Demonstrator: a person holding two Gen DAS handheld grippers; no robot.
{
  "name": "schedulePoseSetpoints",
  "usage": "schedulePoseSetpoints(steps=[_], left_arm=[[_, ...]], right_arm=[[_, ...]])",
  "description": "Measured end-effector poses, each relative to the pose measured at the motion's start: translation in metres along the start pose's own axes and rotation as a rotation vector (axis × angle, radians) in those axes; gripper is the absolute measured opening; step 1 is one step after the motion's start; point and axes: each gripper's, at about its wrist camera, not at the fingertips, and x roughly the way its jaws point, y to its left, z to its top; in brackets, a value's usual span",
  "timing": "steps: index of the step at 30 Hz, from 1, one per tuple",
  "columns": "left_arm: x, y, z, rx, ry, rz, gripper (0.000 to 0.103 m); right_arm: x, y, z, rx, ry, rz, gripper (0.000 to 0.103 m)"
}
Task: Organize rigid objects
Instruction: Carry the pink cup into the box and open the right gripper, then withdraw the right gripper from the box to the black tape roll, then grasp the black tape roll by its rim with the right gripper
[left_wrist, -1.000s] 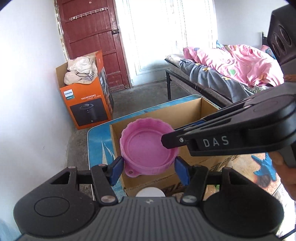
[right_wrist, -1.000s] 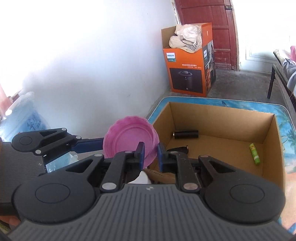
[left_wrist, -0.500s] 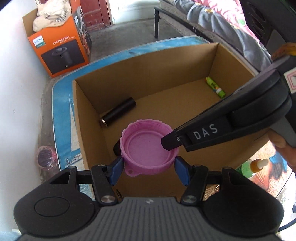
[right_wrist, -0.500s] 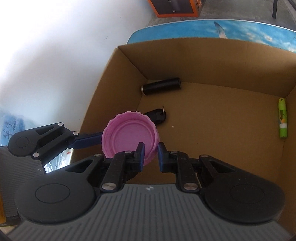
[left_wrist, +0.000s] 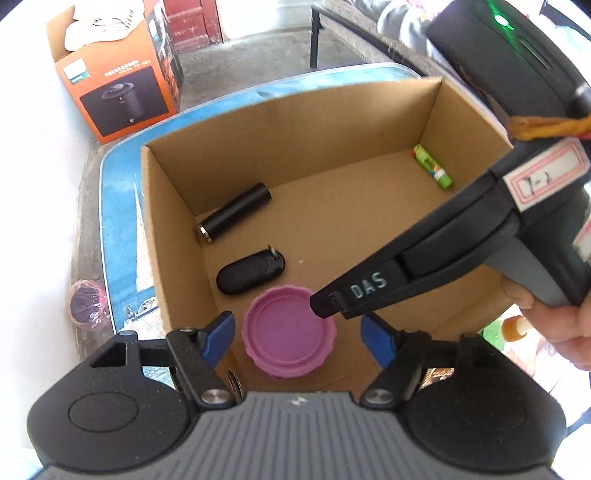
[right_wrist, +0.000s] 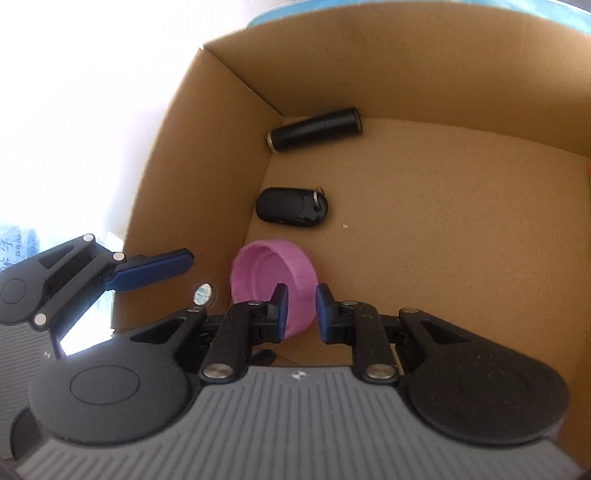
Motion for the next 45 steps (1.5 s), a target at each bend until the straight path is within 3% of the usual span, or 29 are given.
schedulePoseSetpoints(steps=[5,8,14,17,19,22,25,31,39,45], left_arm=[[-0.038,0.004,-0.012,-0.048,-0.115,-0.023,0.076],[-0.067,0.002,-0.024,-0.068,-0.18,-0.054,0.076],[-0.112,-0.014,-0.067,-0.074,-0.329,-0.105,0.079],[-0.118,-0.027,-0.094,-0.079,-0.385,-0.107,0.085],[-0.109,-0.037,-0.11,-0.078,-0.378,-0.118,0.086],[-0.083,-0.053,-0.131,-0.079,-0.326,-0.136,0.086],[-0.055,-0.072,-0.148,-0.045,-0.279,-0.141,0.086],[-0.013,-0.124,-0.165,0.119,-0.19,-0.152,0.086],[0.013,-0.16,-0.17,0.271,-0.213,-0.024,0.086],[0.022,-0.157,-0.169,0.243,-0.198,-0.047,0.082]], right_arm=[[-0.056,0.003,-0.026,-0.002,-0.168,0.072,0.02],[-0.1,0.002,-0.063,-0.01,-0.296,0.133,0.023],[-0.177,-0.002,-0.151,-0.047,-0.533,0.129,0.029],[-0.19,-0.01,-0.197,-0.023,-0.621,0.096,0.033],[-0.19,-0.024,-0.225,0.016,-0.65,0.082,0.034],[-0.17,-0.039,-0.256,0.08,-0.633,0.039,0.035],[-0.124,-0.056,-0.27,0.142,-0.56,-0.029,0.035],[-0.066,-0.061,-0.282,0.159,-0.483,-0.096,0.035],[-0.048,-0.045,-0.271,0.051,-0.459,-0.154,0.035],[-0.036,-0.04,-0.264,-0.016,-0.428,-0.172,0.032]])
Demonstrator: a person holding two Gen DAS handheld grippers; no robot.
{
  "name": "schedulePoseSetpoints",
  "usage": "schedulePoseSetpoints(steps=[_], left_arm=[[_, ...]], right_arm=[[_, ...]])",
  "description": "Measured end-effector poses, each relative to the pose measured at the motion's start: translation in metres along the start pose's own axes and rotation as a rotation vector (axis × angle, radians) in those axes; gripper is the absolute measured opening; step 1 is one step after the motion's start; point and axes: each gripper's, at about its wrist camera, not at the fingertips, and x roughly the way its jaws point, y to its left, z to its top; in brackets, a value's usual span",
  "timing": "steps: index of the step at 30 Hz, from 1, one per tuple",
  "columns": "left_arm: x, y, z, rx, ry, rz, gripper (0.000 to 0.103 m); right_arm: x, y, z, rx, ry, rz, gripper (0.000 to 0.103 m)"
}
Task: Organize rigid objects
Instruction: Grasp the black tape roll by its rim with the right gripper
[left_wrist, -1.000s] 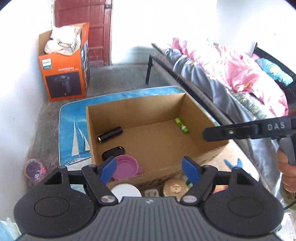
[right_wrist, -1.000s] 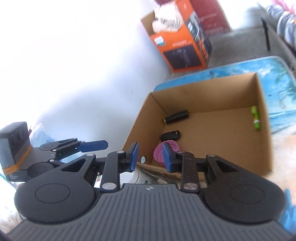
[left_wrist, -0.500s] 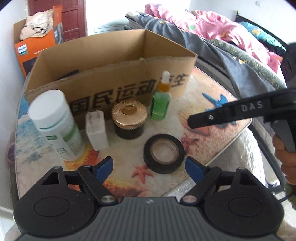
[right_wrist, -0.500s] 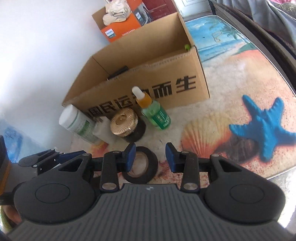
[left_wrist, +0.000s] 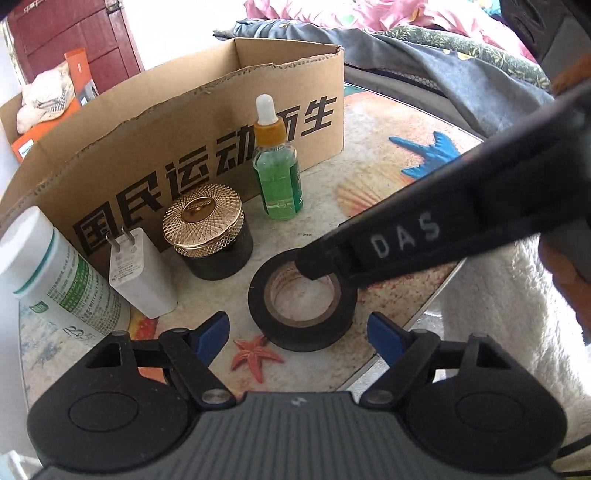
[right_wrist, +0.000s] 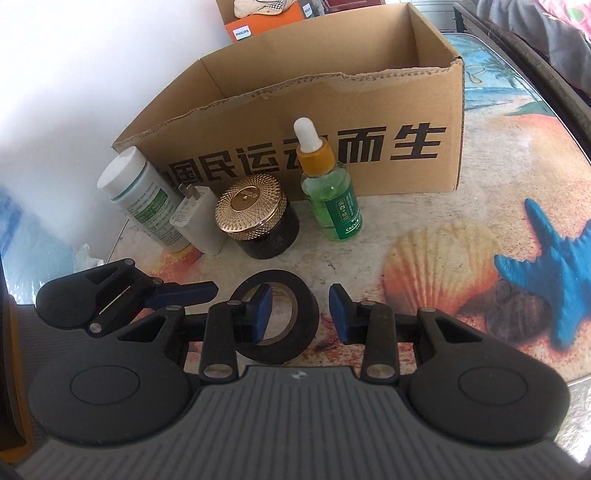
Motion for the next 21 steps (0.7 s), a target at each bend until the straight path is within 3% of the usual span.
schedulePoseSetpoints(steps=[4,8,15,21], left_arm=[[0.002,0.005,-0.001,-0.026,-0.009,-0.018,0.079],[0.001,0.006,-0.001,-0.028,-0.027,-0.04,0.065],[-0.004,0.003,0.001,-0.027,-0.048,-0.027,0.065],[-0.047,0.003,0.009,0.004,-0.151,0.021,0.065]], right_arm=[[0.013,0.003,-0.001,-0.018,0.036,-0.002,0.026],[0.019,0.007,0.001,-0.048,0.044,-0.024,0.022],[0.019,0.009,0.0,-0.047,0.025,-0.045,0.016],[-0.022,0.039,0.011,-0.131,-0.079,-0.078,0.016]])
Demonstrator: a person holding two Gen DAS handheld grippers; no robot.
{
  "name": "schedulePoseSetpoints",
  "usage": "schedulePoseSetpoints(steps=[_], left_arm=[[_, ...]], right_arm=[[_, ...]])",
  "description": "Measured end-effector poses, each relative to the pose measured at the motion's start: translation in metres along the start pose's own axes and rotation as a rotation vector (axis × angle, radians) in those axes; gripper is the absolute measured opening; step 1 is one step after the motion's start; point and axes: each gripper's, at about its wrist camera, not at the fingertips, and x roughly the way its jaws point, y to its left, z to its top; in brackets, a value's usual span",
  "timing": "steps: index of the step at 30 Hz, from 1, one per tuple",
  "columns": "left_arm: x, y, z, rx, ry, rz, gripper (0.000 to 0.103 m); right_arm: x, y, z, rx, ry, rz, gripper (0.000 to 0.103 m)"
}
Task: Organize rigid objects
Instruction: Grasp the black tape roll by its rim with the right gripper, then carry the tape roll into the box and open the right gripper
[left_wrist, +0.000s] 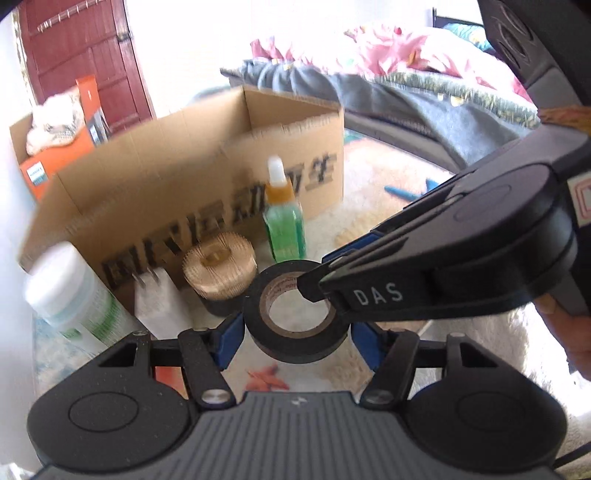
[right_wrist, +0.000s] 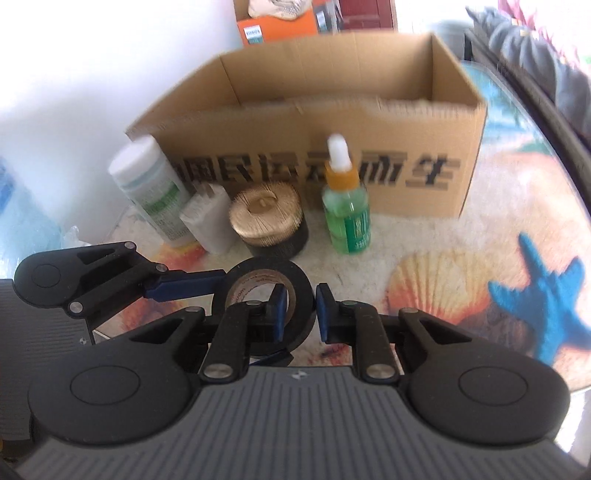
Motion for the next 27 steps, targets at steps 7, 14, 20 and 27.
schedulePoseSetpoints(steps=[7,14,20,27], left_arm=[[-0.059,0.028,0.057,0.021,-0.152,0.115,0.065],[-0.045,0.082,0.131,-0.019,-0.097,0.133,0.065],[0.041,0.136,0.167,-0.111,0.15,0.024,0.065],[0.136,0.172,0.162,-0.188,0.35,-0.029,0.065]], right_arm=[[-0.051,0.027,0.073,-0.184,-0.172,0.027,0.017],[-0.031,0.006,0.177,-0.17,-0.097,0.125,0.017],[0.06,-0.042,0.239,-0.01,0.188,0.194,0.017],[0.16,-0.073,0.25,0.116,0.401,0.215,0.017]])
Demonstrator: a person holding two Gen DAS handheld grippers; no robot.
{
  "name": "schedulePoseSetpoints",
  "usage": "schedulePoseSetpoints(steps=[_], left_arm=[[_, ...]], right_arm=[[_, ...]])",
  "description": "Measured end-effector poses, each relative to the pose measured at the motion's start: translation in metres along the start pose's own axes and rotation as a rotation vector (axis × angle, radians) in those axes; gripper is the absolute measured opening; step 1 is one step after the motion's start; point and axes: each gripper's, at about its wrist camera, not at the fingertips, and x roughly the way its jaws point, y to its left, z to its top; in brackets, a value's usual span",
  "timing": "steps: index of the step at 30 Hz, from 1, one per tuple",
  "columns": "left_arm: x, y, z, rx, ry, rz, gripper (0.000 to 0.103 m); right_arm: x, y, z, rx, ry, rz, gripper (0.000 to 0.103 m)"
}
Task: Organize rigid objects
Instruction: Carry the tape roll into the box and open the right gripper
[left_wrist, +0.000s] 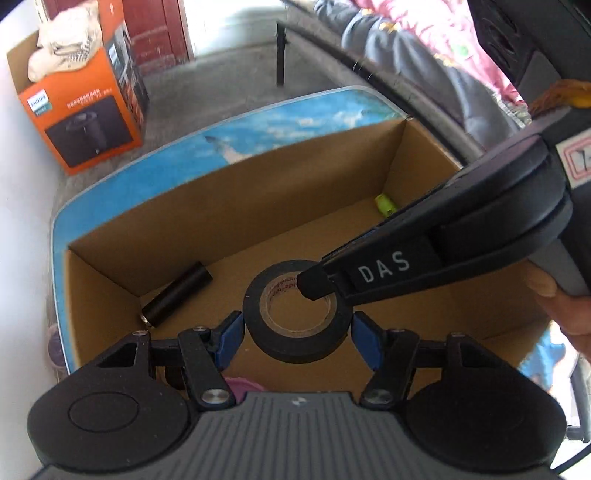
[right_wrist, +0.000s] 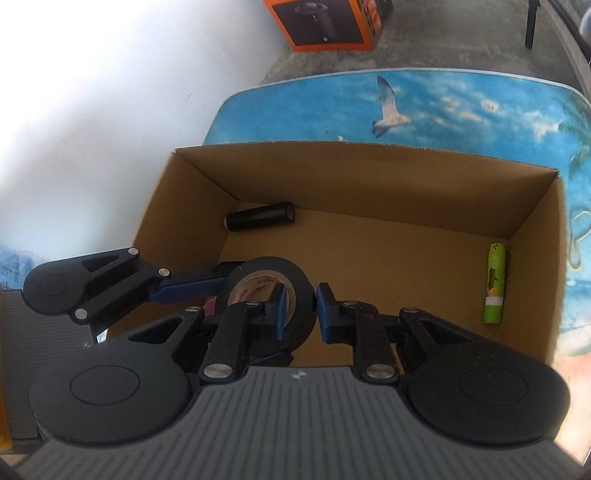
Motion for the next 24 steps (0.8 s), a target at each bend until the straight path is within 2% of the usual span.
schedulePoseSetpoints(steps=[7,12,15,19,24], left_arm=[[0.038,0.013,0.018,-0.012,0.068,0.054,0.065],[0.047,0.021,0.022,-0.068,0.043,0.06,0.065],[0.035,0.022,0.02,-0.085,0.026,0.07,0.066],[0.0,0.018,0.013,-0.088,-0.042,0.093,0.066],[-0.067,0.009,-0.012,-0.103,-0.175,0.072,0.07]], right_arm=[[0.043,-0.006,0.023,0.0,0.041,-0.004,0.017],[0.058,-0.011,0.032,-0.014,-0.009,-0.023,0.018],[0.052,-0.012,0.032,-0.017,-0.034,-0.021,0.018],[0.012,-0.007,0.024,-0.023,-0.123,0.001,0.018],[-0.076,0.006,-0.014,-0.031,-0.292,0.09,0.019]])
